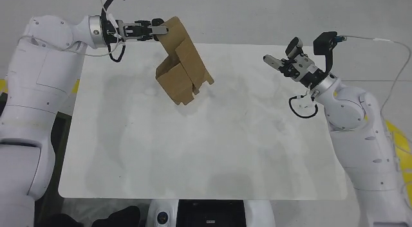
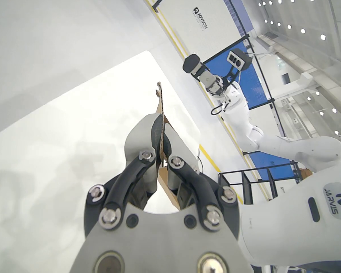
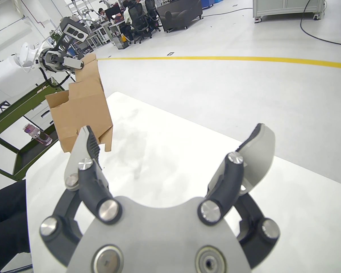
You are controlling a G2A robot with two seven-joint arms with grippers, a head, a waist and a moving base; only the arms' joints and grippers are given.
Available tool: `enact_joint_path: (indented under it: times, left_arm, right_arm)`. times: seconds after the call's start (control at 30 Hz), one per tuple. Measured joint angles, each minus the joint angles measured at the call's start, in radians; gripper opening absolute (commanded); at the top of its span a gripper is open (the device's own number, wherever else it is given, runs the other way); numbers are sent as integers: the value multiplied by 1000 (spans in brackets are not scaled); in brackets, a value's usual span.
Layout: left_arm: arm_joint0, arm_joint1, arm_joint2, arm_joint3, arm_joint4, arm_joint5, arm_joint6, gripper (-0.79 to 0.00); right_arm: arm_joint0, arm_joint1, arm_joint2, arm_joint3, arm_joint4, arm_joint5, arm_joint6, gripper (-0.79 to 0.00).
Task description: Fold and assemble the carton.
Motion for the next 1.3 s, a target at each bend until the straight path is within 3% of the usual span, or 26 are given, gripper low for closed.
enact_joint_path:
  times: [0.33, 0.7, 1.3]
  left_arm:
    - [49, 26, 17, -139, -43, 47, -46, -785]
    - [58, 43, 44, -174, -80, 53, -53, -785]
    - [75, 70, 102, -222, -186, 61, -60, -785]
  right_arm:
    - [0, 0, 0, 0, 0, 0, 0, 0]
    - [-9, -2, -11, -4, 23, 6, 7, 0]
    - [220, -46, -292, 191, 536, -91, 477, 0]
